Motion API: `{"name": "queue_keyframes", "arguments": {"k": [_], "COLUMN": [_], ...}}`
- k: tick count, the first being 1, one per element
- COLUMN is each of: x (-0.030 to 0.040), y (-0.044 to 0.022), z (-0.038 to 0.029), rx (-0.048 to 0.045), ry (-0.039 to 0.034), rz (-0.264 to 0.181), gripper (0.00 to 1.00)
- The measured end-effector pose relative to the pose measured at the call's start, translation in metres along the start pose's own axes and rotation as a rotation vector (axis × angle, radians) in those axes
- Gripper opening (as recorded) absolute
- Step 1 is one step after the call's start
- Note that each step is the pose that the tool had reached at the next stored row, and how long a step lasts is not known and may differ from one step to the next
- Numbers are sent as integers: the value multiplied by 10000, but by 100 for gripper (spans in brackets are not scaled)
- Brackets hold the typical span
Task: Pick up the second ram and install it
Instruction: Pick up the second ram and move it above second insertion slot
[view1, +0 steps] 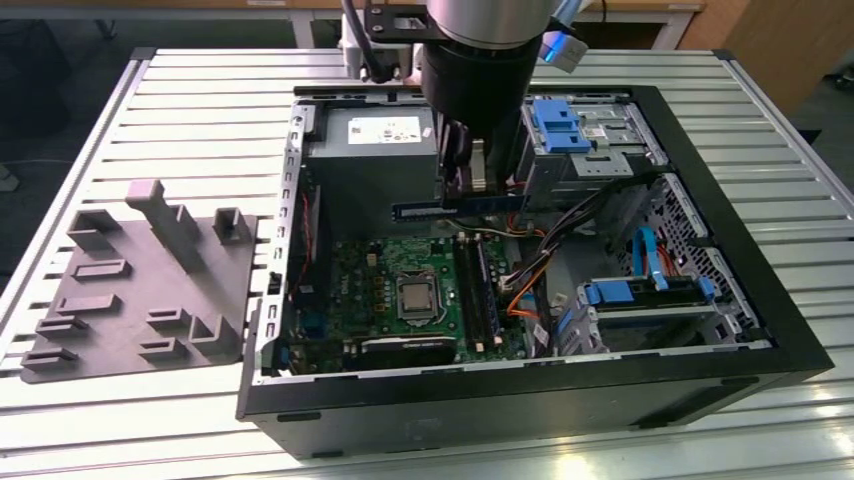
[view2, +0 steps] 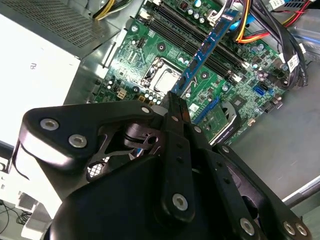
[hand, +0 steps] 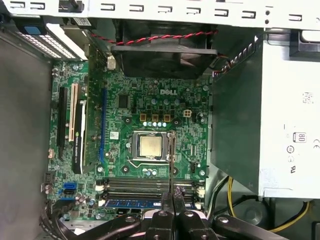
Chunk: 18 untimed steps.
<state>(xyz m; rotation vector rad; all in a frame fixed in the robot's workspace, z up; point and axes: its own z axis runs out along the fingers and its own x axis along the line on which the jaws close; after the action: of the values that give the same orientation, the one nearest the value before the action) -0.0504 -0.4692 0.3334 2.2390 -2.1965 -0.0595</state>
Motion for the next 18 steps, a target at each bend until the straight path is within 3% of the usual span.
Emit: {"name": "queue_keyframes", "arguments": {"k": [14, 18], "x": [1, 2], "y": [-1, -3], "z": [45, 94], "rx": [0, 0], "ry": [-1, 0], "rz": [-1, -1], "gripper": [12, 12]}}
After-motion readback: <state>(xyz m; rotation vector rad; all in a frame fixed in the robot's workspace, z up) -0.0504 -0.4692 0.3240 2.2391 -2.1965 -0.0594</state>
